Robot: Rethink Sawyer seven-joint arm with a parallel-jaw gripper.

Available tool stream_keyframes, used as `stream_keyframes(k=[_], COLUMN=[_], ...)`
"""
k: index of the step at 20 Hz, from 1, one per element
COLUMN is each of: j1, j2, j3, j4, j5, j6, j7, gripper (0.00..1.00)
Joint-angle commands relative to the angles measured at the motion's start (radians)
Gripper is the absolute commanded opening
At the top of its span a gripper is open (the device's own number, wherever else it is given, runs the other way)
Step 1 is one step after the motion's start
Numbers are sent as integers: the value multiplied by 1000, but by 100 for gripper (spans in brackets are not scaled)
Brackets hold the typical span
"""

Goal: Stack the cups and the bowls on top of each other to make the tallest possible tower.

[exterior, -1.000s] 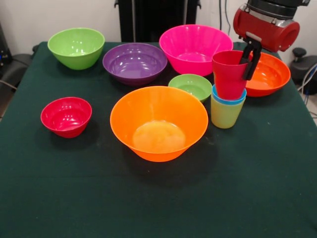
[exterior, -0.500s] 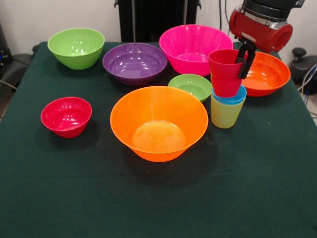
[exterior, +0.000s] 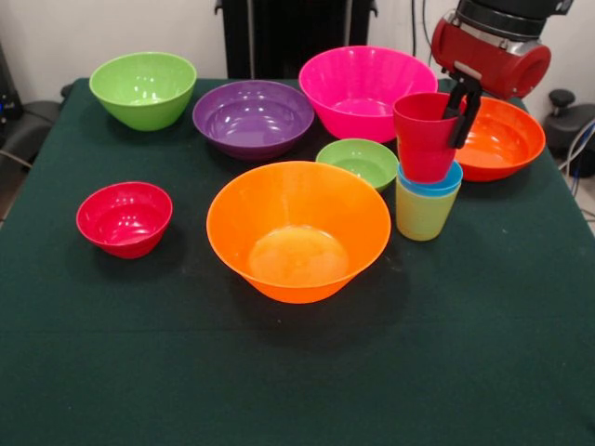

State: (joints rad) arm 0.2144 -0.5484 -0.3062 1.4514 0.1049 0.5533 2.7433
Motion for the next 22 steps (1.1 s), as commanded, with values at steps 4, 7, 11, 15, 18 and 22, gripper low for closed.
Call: stream_keyframes(k=[4, 7, 11, 15, 18, 22], j1=[5, 4, 4, 4, 5, 6], j2=[36, 38, 43, 51, 55, 60], j3=[108, 109, 109, 107, 105, 99], j4=[39, 33, 24, 11, 6, -1], j5=[-45, -45, -47, -48, -48, -49], j6=[14, 40, 65, 80, 87, 101], j7=[-23, -28, -34, -37, -35, -34], gripper=[0, 0, 0, 0, 0, 0])
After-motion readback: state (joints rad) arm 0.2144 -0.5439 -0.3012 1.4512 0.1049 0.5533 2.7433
